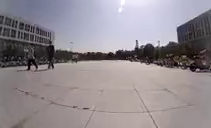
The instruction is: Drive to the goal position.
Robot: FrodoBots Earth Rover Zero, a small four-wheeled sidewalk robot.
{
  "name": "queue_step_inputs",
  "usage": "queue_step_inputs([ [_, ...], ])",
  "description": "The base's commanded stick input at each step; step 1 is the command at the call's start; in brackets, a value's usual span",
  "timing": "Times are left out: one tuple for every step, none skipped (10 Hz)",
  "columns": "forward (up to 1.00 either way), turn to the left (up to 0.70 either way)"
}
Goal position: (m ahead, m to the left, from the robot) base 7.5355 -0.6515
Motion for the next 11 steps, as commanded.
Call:
queue_step_inputs([
  [1.00,0.00],
  [1.00,0.00],
  [1.00,0.00],
  [1.00,0.00],
  [1.00,0.00],
  [1.00,0.00],
  [1.00,0.00],
  [1.00,0.00],
  [1.00,0.00],
  [1.00,0.00],
  [1.00,0.00],
])
